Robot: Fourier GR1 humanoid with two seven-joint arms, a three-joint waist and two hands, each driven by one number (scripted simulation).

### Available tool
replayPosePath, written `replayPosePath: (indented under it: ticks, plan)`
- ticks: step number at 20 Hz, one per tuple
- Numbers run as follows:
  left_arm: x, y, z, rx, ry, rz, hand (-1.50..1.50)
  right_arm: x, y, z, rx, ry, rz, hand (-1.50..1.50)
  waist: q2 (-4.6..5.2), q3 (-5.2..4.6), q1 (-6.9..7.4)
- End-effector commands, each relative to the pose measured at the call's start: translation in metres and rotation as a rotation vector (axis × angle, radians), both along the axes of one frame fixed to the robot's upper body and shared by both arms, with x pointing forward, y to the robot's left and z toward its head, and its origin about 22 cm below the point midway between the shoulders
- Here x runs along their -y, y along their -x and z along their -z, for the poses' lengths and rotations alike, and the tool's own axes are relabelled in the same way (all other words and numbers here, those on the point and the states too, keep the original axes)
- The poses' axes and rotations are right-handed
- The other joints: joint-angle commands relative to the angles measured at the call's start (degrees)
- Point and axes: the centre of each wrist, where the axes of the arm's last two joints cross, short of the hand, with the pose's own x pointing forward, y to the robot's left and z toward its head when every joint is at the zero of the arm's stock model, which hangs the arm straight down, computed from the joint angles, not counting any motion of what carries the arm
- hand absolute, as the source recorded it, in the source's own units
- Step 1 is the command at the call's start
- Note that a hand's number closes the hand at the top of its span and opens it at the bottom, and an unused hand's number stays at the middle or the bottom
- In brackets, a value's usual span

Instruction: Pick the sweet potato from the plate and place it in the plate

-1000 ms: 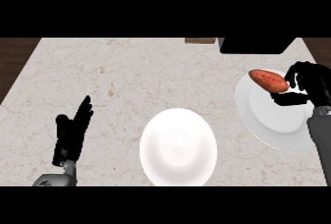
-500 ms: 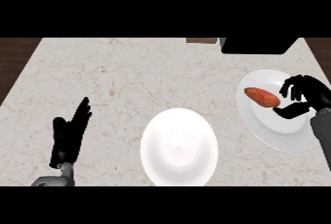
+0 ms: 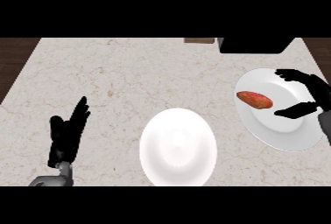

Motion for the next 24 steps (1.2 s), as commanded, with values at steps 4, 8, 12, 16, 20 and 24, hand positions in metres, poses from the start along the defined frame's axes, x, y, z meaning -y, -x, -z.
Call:
replayPosePath:
  ticks: [4,8,12,16,20,24]
  plan:
    - [0.004,0.016,0.018,-0.022,0.004,-0.018,0.0,0.028,0.002,-0.018,0.185,-0.478,0.044,-1.5,-0.27,-0.06,-0.47]
    - [0.011,0.006,0.005,0.003,-0.016,0.007,0.0,0.051,0.018,-0.008,0.156,-0.565,0.05,-1.5,0.07,-0.02,0.26]
    - [0.009,-0.002,0.01,0.009,0.0,-0.003,0.0,0.082,0.043,-0.005,0.133,-0.593,0.021,-1.5,0.09,-0.04,0.17]
    - [0.009,0.006,0.015,-0.012,0.014,0.007,0.0,0.066,0.039,0.015,0.16,-0.606,-0.022,-1.5,0.27,0.02,0.88]
    - [-0.002,0.01,0.012,0.01,-0.009,-0.002,0.0,0.068,0.054,0.03,0.164,-0.614,-0.034,-1.5,-0.03,-0.05,0.19]
    - [0.0,-0.004,0.003,0.003,-0.01,0.013,0.0,0.069,0.051,0.028,0.179,-0.574,-0.02,-1.5,0.09,-0.03,0.35]
